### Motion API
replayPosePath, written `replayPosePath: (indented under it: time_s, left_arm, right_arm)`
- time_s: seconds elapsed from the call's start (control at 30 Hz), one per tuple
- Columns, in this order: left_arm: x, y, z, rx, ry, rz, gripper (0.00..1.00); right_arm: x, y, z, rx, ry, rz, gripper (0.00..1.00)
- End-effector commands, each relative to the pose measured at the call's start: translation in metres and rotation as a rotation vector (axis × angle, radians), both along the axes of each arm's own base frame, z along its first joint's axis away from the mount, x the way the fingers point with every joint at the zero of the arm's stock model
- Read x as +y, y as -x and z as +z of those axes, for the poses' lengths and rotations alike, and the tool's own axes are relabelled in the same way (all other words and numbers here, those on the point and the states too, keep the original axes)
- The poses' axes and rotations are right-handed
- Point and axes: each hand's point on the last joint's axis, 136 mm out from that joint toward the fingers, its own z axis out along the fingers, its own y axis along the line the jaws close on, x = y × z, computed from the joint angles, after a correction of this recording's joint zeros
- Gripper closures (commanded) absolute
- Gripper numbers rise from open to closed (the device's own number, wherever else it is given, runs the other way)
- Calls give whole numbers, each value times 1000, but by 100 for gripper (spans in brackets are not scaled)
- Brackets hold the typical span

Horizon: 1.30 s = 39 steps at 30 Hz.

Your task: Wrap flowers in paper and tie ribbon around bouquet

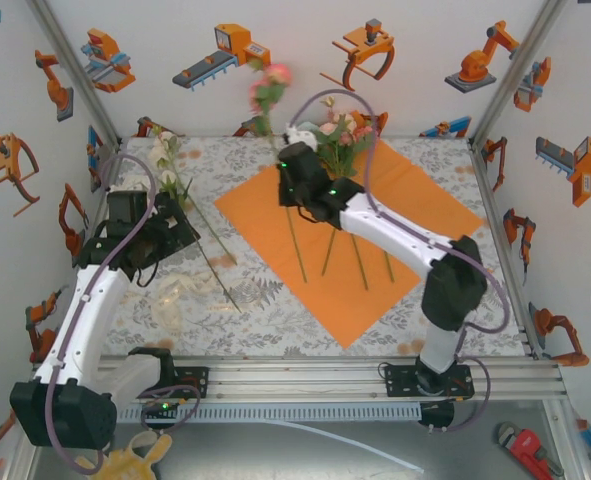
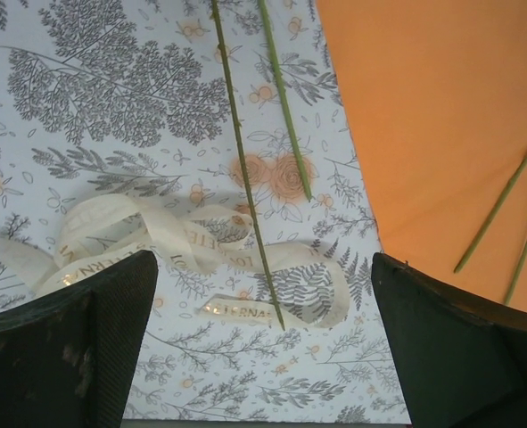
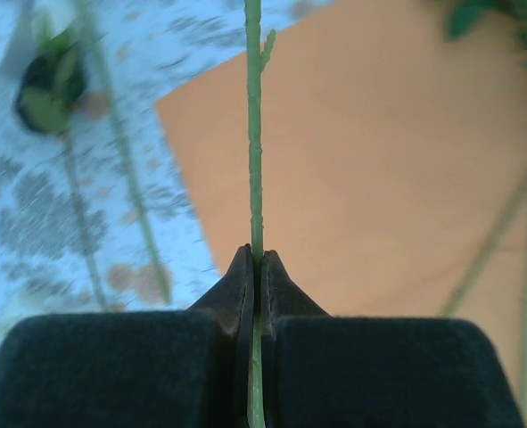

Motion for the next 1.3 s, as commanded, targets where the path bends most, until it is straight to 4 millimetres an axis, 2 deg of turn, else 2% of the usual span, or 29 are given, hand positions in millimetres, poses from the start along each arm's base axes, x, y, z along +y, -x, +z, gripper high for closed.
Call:
replayPosePath:
  time_s: [0.0,0.13,0.3,0.47,0.5,0.6,0.67,0.7,0.77,0.83,0.9,1.0,1.13,1.2,1.27]
  left_arm:
    - [-7,-8,7,-38,43,-24,3]
    - [-12,-10,5,-24,62,-38,3]
    - [-13,-6,0,-14,67,-41,3]
    - [-9,-6,-1,-19,74,-7,3]
    - [-9,-7,-1,-17,74,-3,3]
    - [-7,-10,-5,4,69,17,3]
    - [-9,-15,-7,19,41,19,0]
    - [-9,-18,-8,26,21,26,4]
    - [-9,-28,-8,31,-29,53,13]
    - [-9,-43,-10,47,-55,83,18]
    - [-4,-61,-15,71,-97,139,23]
    - [12,-91,-25,89,-158,240,27]
    - [43,-120,-47,109,-222,359,29]
    - [48,-134,-62,118,-196,358,30]
    - [44,-151,-82,144,-147,301,33]
  right_arm:
    - [-71,-23,-32,5,59,-230,100]
    - [-107,-45,-46,-12,136,-251,100]
    - [-133,-86,-82,9,282,-215,100]
    - [-130,-112,-119,51,327,-172,100]
    - [-130,-114,-126,59,338,-171,95]
    - [-135,-119,-137,82,360,-185,67]
    - [-136,-117,-130,76,351,-193,53]
    - [-137,-116,-122,66,339,-196,52]
    - [-138,-109,-99,40,303,-196,50]
    - [-139,-98,-71,11,255,-190,50]
    - [-142,-82,-40,-9,193,-195,50]
    - [-139,-45,-5,-11,48,-151,50]
    - [-143,9,21,-3,-95,-101,47]
    - [-149,32,26,5,-126,-87,46]
    - [-159,54,29,11,-124,-90,45]
